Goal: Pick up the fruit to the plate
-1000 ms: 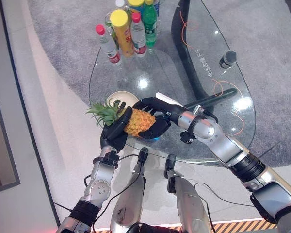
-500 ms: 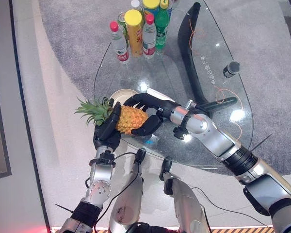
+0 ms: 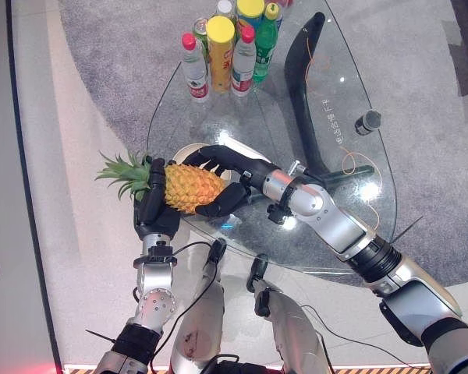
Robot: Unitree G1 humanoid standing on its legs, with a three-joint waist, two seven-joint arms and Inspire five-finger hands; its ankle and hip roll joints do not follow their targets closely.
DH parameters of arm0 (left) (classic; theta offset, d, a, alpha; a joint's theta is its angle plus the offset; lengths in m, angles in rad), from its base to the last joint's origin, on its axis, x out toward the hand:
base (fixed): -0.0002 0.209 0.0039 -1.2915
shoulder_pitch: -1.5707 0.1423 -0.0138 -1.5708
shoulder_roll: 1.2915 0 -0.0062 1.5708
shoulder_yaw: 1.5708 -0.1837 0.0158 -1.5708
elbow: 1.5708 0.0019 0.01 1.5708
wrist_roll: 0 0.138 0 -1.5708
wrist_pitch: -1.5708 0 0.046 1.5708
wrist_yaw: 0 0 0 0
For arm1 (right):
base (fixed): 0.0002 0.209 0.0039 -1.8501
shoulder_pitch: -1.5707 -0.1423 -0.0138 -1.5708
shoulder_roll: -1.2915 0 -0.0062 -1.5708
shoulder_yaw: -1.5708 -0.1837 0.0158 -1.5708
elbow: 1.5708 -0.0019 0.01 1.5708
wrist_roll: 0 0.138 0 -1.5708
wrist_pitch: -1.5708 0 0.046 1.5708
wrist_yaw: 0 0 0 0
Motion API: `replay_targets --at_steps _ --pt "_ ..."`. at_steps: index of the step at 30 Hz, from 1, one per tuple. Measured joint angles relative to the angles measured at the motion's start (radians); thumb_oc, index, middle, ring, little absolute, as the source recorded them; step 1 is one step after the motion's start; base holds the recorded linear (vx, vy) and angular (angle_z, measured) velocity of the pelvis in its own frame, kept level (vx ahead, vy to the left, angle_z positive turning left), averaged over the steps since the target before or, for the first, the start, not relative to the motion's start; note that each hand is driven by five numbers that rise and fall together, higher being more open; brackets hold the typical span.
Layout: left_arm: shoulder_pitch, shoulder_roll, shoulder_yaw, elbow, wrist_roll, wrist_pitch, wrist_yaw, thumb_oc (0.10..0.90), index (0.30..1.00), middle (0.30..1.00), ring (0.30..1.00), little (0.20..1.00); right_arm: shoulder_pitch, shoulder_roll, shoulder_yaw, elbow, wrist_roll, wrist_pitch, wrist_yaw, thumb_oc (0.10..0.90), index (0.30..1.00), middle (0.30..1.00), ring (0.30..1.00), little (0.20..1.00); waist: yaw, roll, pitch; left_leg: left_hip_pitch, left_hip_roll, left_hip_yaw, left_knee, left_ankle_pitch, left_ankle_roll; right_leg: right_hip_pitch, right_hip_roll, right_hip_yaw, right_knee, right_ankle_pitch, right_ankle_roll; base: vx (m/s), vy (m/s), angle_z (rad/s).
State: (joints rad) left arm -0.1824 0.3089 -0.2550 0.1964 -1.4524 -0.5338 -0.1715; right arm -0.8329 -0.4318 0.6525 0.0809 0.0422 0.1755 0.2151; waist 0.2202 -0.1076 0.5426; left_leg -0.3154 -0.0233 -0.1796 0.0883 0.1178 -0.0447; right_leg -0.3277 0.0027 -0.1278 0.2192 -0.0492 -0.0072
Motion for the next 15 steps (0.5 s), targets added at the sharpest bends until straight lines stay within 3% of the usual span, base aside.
replay_targets --at_steps 15 --pt "0.0 -0.006 0.018 0.0 -0.009 -0.003 -0.017 0.1 0.3 0.3 0.3 0.2 0.001 0.009 0.004 0.0 0.005 -0.016 -0.002 0.1 0.3 0.3 0.3 0.2 0.0 -0.007 0.0 0.0 0.001 -0.005 0.0 -0.002 -0.001 0.013 0.003 -0.003 -0.025 0.01 0.004 0.0 0.0 0.0"
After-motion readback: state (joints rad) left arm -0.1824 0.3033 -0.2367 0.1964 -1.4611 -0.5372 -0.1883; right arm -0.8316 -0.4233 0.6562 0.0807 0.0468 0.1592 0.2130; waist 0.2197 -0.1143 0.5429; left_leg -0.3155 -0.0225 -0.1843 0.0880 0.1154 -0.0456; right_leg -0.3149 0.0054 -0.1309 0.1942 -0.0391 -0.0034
